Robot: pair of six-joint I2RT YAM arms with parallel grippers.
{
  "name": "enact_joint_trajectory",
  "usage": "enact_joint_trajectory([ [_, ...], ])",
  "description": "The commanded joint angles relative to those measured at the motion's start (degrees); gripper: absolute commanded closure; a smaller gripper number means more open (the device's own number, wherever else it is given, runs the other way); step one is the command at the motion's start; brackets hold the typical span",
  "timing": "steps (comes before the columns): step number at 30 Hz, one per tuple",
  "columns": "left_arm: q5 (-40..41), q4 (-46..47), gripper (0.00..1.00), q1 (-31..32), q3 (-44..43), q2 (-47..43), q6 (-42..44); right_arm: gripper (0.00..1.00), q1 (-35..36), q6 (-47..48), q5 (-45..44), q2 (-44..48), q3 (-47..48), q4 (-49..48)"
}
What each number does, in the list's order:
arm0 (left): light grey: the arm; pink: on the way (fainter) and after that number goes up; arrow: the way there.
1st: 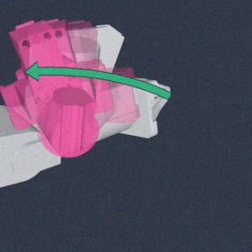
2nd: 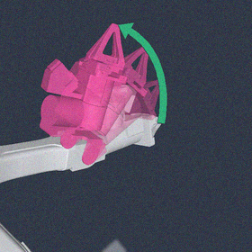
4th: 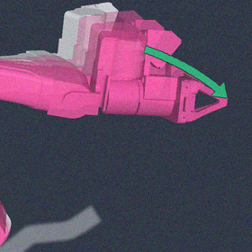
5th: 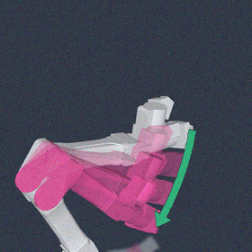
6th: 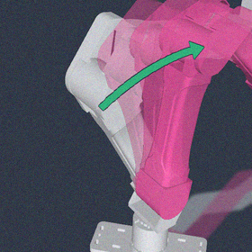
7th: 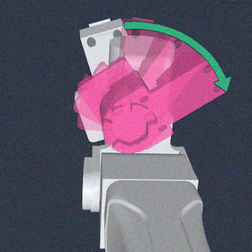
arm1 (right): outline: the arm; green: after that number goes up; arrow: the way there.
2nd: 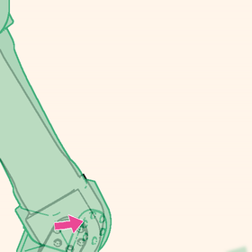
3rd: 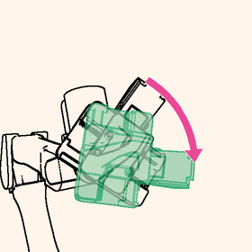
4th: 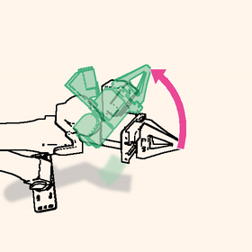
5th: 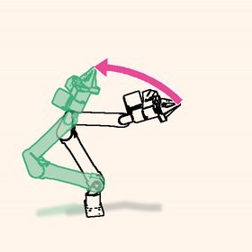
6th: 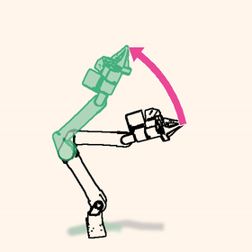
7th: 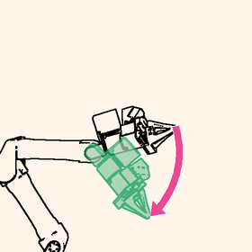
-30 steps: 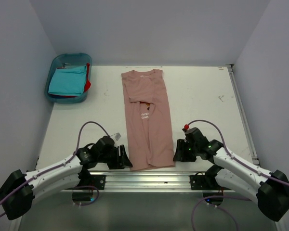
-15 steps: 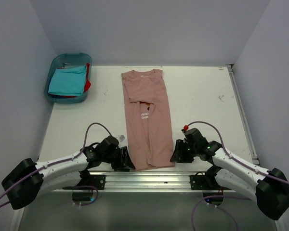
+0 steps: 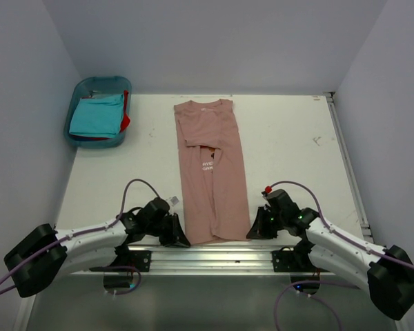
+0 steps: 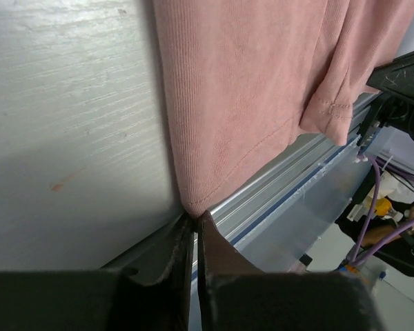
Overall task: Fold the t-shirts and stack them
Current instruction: Grab the bottom of the folded rectangular tshirt with both arms
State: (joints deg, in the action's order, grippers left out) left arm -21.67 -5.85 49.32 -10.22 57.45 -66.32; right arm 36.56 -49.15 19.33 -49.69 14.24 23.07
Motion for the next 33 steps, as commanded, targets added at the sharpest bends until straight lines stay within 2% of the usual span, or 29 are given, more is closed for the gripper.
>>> enact_joint_trajectory([
  [1, 3.13, 0.38, 0.93, 0.51, 2.66, 1.44, 1.2, 1.0, 0.18, -0.51, -0.7, 0.21, -1.14, 3.56],
  [2, 3.47, 0.75, 1.0, 0.51, 2.66, 1.44, 1.63, 1.0, 0.36, -0.43, -0.7, 0.38, -0.97, 3.47],
  [10, 7.6, -1.09, 1.0, 0.51, -2.08, -2.95, 5.85, 1.0, 0.18, 2.2, -2.37, 0.74, 3.77, 3.91],
  [17, 18.58, -5.58, 1.0, 0.51, -10.07, -6.47, 12.7, 1.0, 0.27, 6.34, -5.35, -2.24, 10.63, 2.16],
  [22, 21.32, -6.63, 1.0, 0.51, -14.91, -2.97, 16.22, 1.0, 0.18, 10.03, -7.46, -7.16, 16.6, 1.72],
  [27, 29.04, -10.41, 1.0, 0.51, -19.04, -0.76, 20.7, 1.0, 0.27, 12.4, -11.68, -9.28, 20.64, 0.23],
  [33, 37.84, -9.8, 1.0, 0.16, -22.91, 1.61, 26.59, 1.0, 0.01, 16.18, -16.69, -14.46, 26.87, -0.83],
])
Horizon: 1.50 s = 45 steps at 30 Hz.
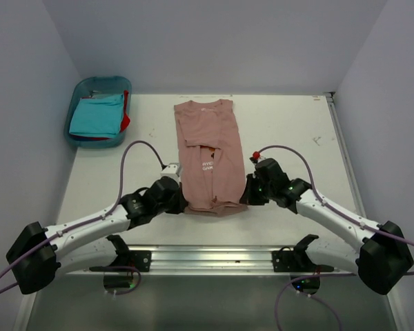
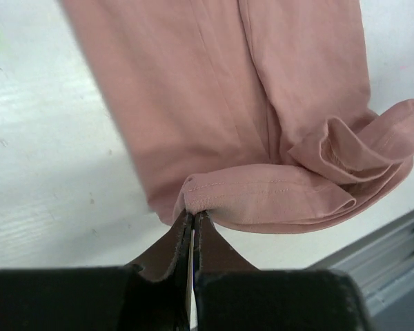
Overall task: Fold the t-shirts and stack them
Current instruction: Grab the bottom of the folded rectangular tshirt with both arms, then fold the folded rectangular tshirt in 1/3 of the way
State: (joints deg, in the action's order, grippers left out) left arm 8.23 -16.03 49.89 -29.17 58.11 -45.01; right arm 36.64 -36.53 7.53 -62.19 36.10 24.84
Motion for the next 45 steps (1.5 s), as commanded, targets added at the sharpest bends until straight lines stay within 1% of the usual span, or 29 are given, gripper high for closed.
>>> enact_joint_trajectory([
  [1, 8.64, 0.82, 1.0, -0.75, -4.4, 2.0, 5.9, 1.0, -0.17, 4.79, -5.59, -2.58, 5.99, -2.78],
  [6, 9.09, 6.26, 1.0, -3.39, -6.69, 5.96, 10.64, 1.0, -2.27, 7.53, -7.18, -9.06, 12.49, -5.32],
  [8, 7.69, 8.29, 1.0, -6.11, -7.91, 8.42, 13.01, 1.0, -3.06, 8.67, -7.09, -11.62, 14.69, -5.94],
  [9, 6.98, 10.91, 1.0, -7.16, -8.27, 9.3, 13.89, 1.0, -3.94, 8.93, -6.74, -12.85, 16.79, -6.73],
  [10, 6.11, 12.24, 1.0, -9.87, -9.23, 11.05, 15.73, 1.0, -4.56, 9.89, -6.48, -15.47, 18.03, -6.82],
  [12, 4.87, 14.7, 1.0, -12.44, -11.16, 13.34, 17.32, 1.0, -6.05, 10.78, -6.56, -18.3, 21.99, -7.0],
  [14, 5.04, 15.15, 1.0, -15.25, -14.93, 17.38, 19.86, 1.0, -7.11, 12.09, -6.65, -22.6, 24.54, -7.0],
  [15, 5.13, 17.33, 1.0, -15.87, -16.26, 20.44, 20.49, 1.0, -8.5, 12.45, -6.91, -24.1, 27.16, -7.0],
  [16, 4.7, 17.0, 1.0, -17.53, -19.4, 21.95, 20.58, 1.0, -9.21, 12.8, -7.35, -27.59, 28.58, -6.65],
  [18, 3.11, 19.0, 1.0, -19.38, -21.54, 26.68, 20.76, 1.0, -10.62, 12.98, -7.35, -30.95, 32.97, -6.21],
  [19, 2.33, 19.8, 0.99, -20.7, -23.55, 28.27, 20.84, 0.9, -10.71, 13.15, -9.88, -33.15, 34.46, -6.03],
  [20, 0.93, 20.77, 0.86, -21.4, -24.7, 30.03, 21.02, 0.67, -10.8, 13.15, -11.29, -36.91, 37.79, -5.6],
  [21, 0.82, 21.39, 0.49, -22.28, -26.1, 33.53, 20.85, 0.57, -10.8, 12.89, -12.27, -39.12, 39.39, -4.55],
  [22, -0.31, 21.13, 0.37, -22.64, -29.33, 35.13, 20.93, 0.51, -10.8, 12.8, -14.97, -40.71, 41.14, -3.58],
  [23, -0.41, 20.78, 0.24, -22.9, -30.85, 36.45, 20.85, 0.47, -10.8, 12.37, -15.7, -42.9, 43.25, -3.22],
  [24, -0.32, 19.3, 0.02, -23.08, -32.17, 37.77, 20.5, 0.41, -10.72, 11.93, -16.57, -43.18, 43.44, -3.57],
  [25, -0.06, 19.11, 0.0, -23.26, -32.79, 37.43, 20.14, 0.35, -10.8, 11.66, -17.89, -43.01, 43.27, -4.35],
  [27, 0.21, 20.77, 0.0, -23.26, -31.31, 34.38, 19.88, 0.31, -10.8, 11.66, -18.6, -41.08, 41.26, -6.37],
  [28, 1.08, 21.3, 0.0, -23.26, -29.13, 32.96, 19.36, 0.3, -10.72, 12.18, -18.78, -40.03, 40.38, -7.17],
  [30, 1.44, 22.18, 0.0, -23.26, -27.0, 29.02, 19.09, 0.29, -10.8, 12.8, -19.22, -37.05, 37.39, -8.84],
  [33, 0.57, 20.87, 0.0, -23.26, -24.01, 25.58, 17.95, 0.29, -10.8, 12.46, -18.0, -33.01, 33.52, -9.89],
  [37, -3.38, 16.57, 0.0, -23.26, -21.2, 24.16, 16.1, 0.29, -10.8, 11.75, -15.8, -28.78, 28.43, -9.73],
  [38, -4.0, 12.91, 0.0, -23.26, -20.85, 24.07, 15.92, 0.29, -10.8, 11.49, -14.83, -28.16, 27.55, -9.11],
  [41, -7.96, 10.59, 0.0, -23.26, -17.25, 23.29, 14.96, 0.29, -10.8, 10.52, -12.72, -26.75, 23.85, -8.06],
  [43, -11.99, 11.63, 0.0, -23.26, -13.21, 22.41, 13.9, 0.29, -10.8, 9.82, -10.89, -25.79, 19.83, -8.92],
  [45, -13.58, 13.3, 0.0, -23.26, -8.92, 20.39, 13.38, 0.29, -10.89, 8.5, -8.33, -24.91, 17.09, -11.74],
])
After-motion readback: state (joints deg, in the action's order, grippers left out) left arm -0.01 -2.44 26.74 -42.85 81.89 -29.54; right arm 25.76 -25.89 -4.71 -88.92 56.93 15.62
